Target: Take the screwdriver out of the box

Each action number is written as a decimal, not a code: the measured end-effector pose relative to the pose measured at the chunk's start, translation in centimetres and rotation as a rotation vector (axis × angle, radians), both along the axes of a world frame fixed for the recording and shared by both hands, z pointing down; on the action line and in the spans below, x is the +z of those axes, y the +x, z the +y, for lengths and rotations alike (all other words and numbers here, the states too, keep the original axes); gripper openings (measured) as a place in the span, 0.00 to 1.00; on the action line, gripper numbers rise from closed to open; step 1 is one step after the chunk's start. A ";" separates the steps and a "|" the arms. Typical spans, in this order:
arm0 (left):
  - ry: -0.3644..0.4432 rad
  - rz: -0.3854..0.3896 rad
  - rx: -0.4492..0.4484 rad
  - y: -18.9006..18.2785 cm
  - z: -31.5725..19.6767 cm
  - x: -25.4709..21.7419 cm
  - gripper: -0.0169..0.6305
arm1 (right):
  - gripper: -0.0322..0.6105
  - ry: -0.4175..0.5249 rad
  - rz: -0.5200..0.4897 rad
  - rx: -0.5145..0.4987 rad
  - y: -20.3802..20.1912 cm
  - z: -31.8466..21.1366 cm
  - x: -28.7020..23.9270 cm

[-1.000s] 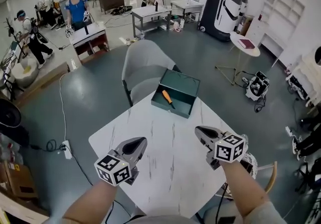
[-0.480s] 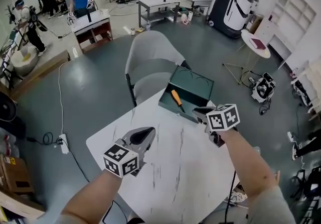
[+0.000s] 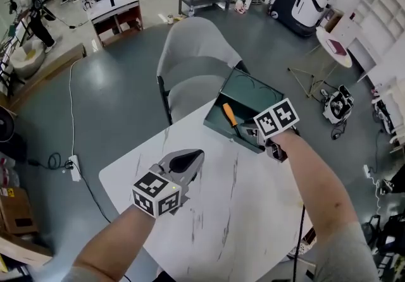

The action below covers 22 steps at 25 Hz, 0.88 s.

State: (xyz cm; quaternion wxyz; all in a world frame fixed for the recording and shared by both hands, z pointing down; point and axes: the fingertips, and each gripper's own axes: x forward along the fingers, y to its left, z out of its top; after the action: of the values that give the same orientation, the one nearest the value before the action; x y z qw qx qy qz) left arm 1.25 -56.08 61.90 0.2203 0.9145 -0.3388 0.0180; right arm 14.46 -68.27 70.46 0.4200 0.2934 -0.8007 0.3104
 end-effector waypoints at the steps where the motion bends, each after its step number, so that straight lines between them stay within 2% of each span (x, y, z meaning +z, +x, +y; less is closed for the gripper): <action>1: -0.003 0.003 0.000 0.0 -0.2 0.2 0.02 | 0.17 -0.016 0.018 -0.009 -0.2 -0.2 0.6; 5: 0.004 0.005 0.004 0.3 -0.8 0.6 0.02 | 0.17 -0.073 0.089 -0.036 -0.3 -0.6 2.9; 10: 0.018 -0.002 0.007 0.5 -1.6 0.9 0.02 | 0.17 -0.111 0.129 -0.039 -0.2 -0.9 4.7; 22: 0.013 0.005 0.005 0.4 -2.3 1.6 0.02 | 0.16 -0.134 0.146 -0.039 -0.2 -0.7 6.7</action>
State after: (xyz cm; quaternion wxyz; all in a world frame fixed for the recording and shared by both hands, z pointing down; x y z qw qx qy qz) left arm 1.61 -58.41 63.53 0.2152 0.9168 -0.3361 0.0141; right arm 14.22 -68.97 77.14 0.5020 0.2709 -0.7510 0.3327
